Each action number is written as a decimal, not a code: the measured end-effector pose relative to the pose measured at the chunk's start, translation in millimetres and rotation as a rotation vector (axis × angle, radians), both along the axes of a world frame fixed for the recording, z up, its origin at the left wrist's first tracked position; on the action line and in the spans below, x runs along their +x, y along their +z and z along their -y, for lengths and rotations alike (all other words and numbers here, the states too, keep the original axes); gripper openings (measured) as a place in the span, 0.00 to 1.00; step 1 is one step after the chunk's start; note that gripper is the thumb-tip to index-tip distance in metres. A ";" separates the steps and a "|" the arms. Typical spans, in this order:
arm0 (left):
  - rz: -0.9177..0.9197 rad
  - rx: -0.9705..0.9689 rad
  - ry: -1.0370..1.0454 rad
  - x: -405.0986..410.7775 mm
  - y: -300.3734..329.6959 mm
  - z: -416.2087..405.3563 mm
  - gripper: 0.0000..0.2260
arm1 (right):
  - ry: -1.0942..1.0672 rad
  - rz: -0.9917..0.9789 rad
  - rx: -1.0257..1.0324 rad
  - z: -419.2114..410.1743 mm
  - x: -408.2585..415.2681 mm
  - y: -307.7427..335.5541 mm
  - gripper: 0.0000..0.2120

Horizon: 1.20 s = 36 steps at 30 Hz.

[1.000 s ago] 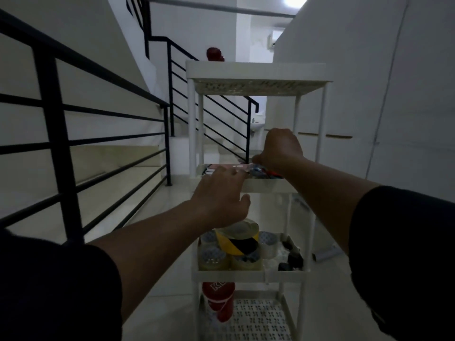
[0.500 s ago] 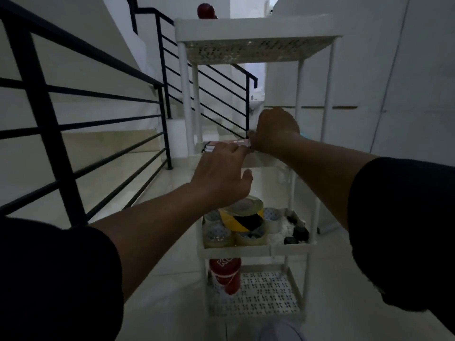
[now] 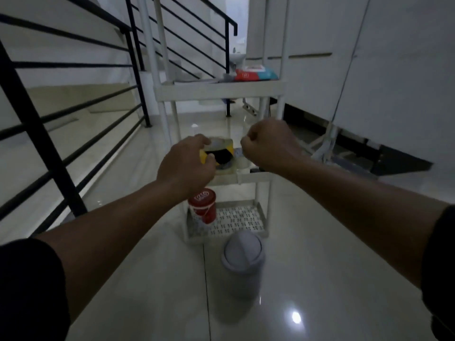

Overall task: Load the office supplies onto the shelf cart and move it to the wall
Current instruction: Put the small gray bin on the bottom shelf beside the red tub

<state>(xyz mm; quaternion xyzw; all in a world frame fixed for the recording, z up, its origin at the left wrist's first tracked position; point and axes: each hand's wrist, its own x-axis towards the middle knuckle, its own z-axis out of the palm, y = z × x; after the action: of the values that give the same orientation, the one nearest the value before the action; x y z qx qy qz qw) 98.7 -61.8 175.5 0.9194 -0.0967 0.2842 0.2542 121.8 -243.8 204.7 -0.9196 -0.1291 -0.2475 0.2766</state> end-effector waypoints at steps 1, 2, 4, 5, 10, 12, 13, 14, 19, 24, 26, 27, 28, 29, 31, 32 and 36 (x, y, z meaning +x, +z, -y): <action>-0.045 -0.054 -0.003 -8.7 -13.6 0.6 0.16 | 0.004 -0.049 0.012 3.8 -8.1 -20.3 0.14; -0.096 -0.102 -0.003 -16.9 -27.4 0.6 0.15 | 0.004 -0.098 0.019 7.0 -16.1 -41.1 0.14; -0.197 -0.137 -0.016 -32.9 -54.4 -0.1 0.15 | 0.016 -0.211 -0.005 13.2 -32.5 -82.9 0.11; -0.227 -0.130 -0.034 -38.7 -67.3 -0.8 0.15 | 0.029 -0.274 -0.044 16.0 -40.7 -102.4 0.09; -0.333 -0.078 -0.056 -52.8 -123.8 0.5 0.15 | 0.002 -0.433 -0.211 26.7 -59.8 -182.2 0.23; -0.379 -0.070 -0.063 -52.4 -143.3 3.6 0.18 | -0.003 -0.407 -0.243 28.1 -57.8 -201.7 0.27; -0.396 -0.076 -0.065 -51.7 -150.7 5.1 0.20 | 0.002 -0.389 -0.235 28.1 -56.7 -207.6 0.29; -0.410 -0.086 -0.066 -50.0 -157.4 6.2 0.20 | 0.013 -0.382 -0.222 27.5 -55.1 -212.2 0.31; -0.442 -0.111 -0.061 -35.6 -180.3 5.5 0.21 | 0.123 -0.487 -0.298 21.9 -41.9 -237.4 0.49; -0.446 -0.148 -0.042 -18.0 -196.5 -4.8 0.21 | 0.202 -0.332 -0.203 18.7 -34.6 -276.6 0.47; -0.427 -0.164 -0.035 -12.6 -204.3 -9.7 0.20 | 0.213 -0.197 -0.166 18.0 -36.0 -284.7 0.45; -0.400 -0.179 -0.035 -10.9 -207.0 -11.9 0.20 | 0.219 -0.129 -0.163 18.2 -36.3 -286.9 0.43; -0.361 -0.203 -0.041 -8.6 -209.7 -14.6 0.19 | 0.224 -0.062 -0.166 18.7 -35.2 -287.7 0.42; -0.307 -0.228 -0.055 -6.5 -211.5 -17.7 0.18 | 0.226 0.006 -0.176 19.4 -32.6 -287.2 0.41; -0.205 -0.236 -0.088 -0.1 -215.1 -25.8 0.17 | 0.218 0.136 -0.221 20.2 -20.3 -284.0 0.38; -0.171 -0.224 -0.101 4.3 -217.8 -30.2 0.17 | 0.202 0.188 -0.247 20.1 -11.0 -282.1 0.37; -0.098 -0.204 -0.136 21.1 -232.7 -42.5 0.17 | 0.135 0.258 -0.322 15.4 34.2 -280.6 0.34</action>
<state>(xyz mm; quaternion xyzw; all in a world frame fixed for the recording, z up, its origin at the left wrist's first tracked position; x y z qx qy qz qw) 119.8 -19.3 -57.2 0.8929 -0.1169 0.2294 0.3693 155.9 -259.2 -75.9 -0.9018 -0.2626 -0.3204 0.1233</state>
